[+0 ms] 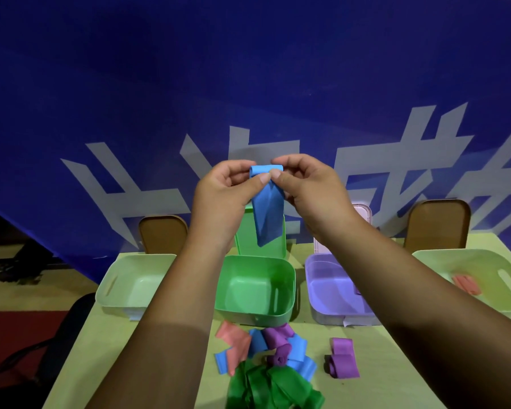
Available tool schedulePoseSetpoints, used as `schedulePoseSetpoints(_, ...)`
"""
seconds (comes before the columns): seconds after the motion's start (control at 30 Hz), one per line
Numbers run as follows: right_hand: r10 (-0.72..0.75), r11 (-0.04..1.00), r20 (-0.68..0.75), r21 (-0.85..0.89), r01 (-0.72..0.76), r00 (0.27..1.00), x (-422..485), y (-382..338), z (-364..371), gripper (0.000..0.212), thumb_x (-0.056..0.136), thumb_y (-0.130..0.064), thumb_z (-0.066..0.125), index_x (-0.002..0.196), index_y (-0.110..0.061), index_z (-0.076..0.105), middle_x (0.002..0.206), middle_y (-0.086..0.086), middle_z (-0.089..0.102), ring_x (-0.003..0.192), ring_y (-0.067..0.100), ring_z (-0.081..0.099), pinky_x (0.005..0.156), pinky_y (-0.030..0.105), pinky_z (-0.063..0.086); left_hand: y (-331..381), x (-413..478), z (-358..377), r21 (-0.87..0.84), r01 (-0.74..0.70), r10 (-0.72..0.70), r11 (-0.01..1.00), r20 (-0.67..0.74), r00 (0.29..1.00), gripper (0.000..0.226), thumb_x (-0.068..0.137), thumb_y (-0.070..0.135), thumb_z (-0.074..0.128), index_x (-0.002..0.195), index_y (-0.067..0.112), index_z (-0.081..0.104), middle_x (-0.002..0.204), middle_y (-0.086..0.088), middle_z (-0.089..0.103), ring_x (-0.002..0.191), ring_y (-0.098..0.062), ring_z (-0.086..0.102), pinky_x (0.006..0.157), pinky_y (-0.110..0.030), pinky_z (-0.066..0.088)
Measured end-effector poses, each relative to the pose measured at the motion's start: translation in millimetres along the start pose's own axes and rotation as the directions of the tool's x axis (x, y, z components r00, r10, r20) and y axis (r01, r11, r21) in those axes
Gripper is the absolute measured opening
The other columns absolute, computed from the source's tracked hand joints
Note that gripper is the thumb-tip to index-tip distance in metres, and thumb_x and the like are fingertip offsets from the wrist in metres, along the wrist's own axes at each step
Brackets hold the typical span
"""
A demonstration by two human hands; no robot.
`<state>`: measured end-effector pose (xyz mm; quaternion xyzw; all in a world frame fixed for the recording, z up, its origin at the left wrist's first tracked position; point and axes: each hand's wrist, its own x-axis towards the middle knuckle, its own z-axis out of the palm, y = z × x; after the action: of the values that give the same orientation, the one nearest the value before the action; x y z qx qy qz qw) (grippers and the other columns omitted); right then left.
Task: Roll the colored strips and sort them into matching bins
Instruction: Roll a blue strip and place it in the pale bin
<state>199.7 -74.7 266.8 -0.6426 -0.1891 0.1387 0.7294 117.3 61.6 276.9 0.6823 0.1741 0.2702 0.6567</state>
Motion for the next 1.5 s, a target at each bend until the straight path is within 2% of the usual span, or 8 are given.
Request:
schedulePoseSetpoints(0.3,0.063,0.986,0.087,0.148,-0.075,0.994,5,2,-1,0.025,0.095,-0.001,0.074,0.118,-0.011,0.074,0.1,0.015,0.07,0.092,0.023,0.07,0.092,0.036,0.059,-4,3,-5,0.007,-0.014,0.014,1.0,0.005,1.0,0.024,0.092,0.005,0.082,0.111,0.021,0.079,0.102,-0.004,0.082,0.094,-0.017,0.078,0.079,-0.031,0.061)
schedulePoseSetpoints(0.47,0.109,0.982,0.079,0.145,-0.12,0.991,7,1,-2,0.023,0.104,-0.027,0.069,0.115,-0.007,0.076,0.076,-0.001,0.068,0.067,0.01,0.06,0.07,0.031,0.052,-3,4,-4,0.026,-0.039,0.038,0.999,0.024,0.999,0.03,0.092,-0.002,0.079,0.109,0.024,0.079,0.101,0.001,0.082,0.098,-0.017,0.078,0.084,-0.033,0.062)
schedulePoseSetpoints(0.6,0.056,0.998,0.032,0.007,-0.056,0.998,9,6,-3,0.018,0.103,-0.031,0.072,0.108,-0.017,0.081,0.09,0.004,0.078,0.079,0.013,0.07,0.078,0.037,0.06,-4,4,-3,0.014,-0.024,0.023,1.0,0.034,0.999,0.03,0.092,-0.001,0.079,0.113,0.021,0.079,0.108,-0.004,0.082,0.106,-0.024,0.078,0.096,-0.045,0.065)
schedulePoseSetpoints(0.7,0.046,0.998,0.012,0.03,-0.046,0.999,9,3,-2,0.014,0.103,-0.024,0.073,0.111,-0.015,0.079,0.095,0.005,0.079,0.08,0.01,0.072,0.076,0.028,0.057,-6,4,-3,-0.013,0.013,-0.013,1.0,0.018,1.0,0.029,0.092,0.002,0.081,0.118,0.015,0.077,0.109,-0.008,0.081,0.106,-0.026,0.078,0.096,-0.045,0.065)
schedulePoseSetpoints(0.97,0.038,0.991,0.022,0.126,-0.04,0.999,4,4,0,0.013,0.099,-0.01,0.075,0.111,-0.015,0.078,0.107,0.01,0.081,0.106,0.028,0.078,0.094,0.038,0.063,-6,-2,-2,-0.101,0.096,-0.095,0.99,0.013,0.995,0.021,0.098,0.011,0.079,0.118,0.008,0.076,0.108,-0.014,0.082,0.107,-0.033,0.079,0.099,-0.048,0.063)
schedulePoseSetpoints(1.2,0.089,0.971,0.074,0.217,-0.103,0.993,-6,3,0,0.023,0.098,-0.013,0.077,0.12,-0.011,0.075,0.113,0.015,0.076,0.1,0.023,0.077,0.084,0.03,0.062,-5,-11,-8,-0.026,0.039,-0.04,0.999,-0.008,0.999,0.023,0.096,0.008,0.08,0.115,0.02,0.079,0.108,-0.008,0.082,0.103,-0.03,0.079,0.088,-0.041,0.064)
schedulePoseSetpoints(1.33,0.094,0.984,0.058,0.145,-0.102,0.994,-17,6,-1,0.023,0.104,-0.025,0.07,0.117,-0.008,0.077,0.072,-0.008,0.071,0.063,0.003,0.064,0.064,0.021,0.052,-4,-21,-7,-0.02,0.003,-0.003,1.0,-0.008,1.0,0.027,0.093,-0.001,0.078,0.113,0.018,0.078,0.106,-0.01,0.082,0.099,-0.024,0.078,0.091,-0.041,0.063)
schedulePoseSetpoints(1.5,0.037,0.999,0.014,-0.012,-0.036,0.999,-29,10,-7,0.014,0.104,-0.026,0.071,0.112,-0.024,0.082,0.1,0.0,0.081,0.083,0.012,0.073,0.071,0.027,0.058,-4,-36,-6,-0.036,0.035,-0.035,0.999,0.007,0.999,0.031,0.094,-0.004,0.076,0.116,0.019,0.076,0.11,-0.007,0.082,0.104,-0.021,0.079,0.091,-0.033,0.063)
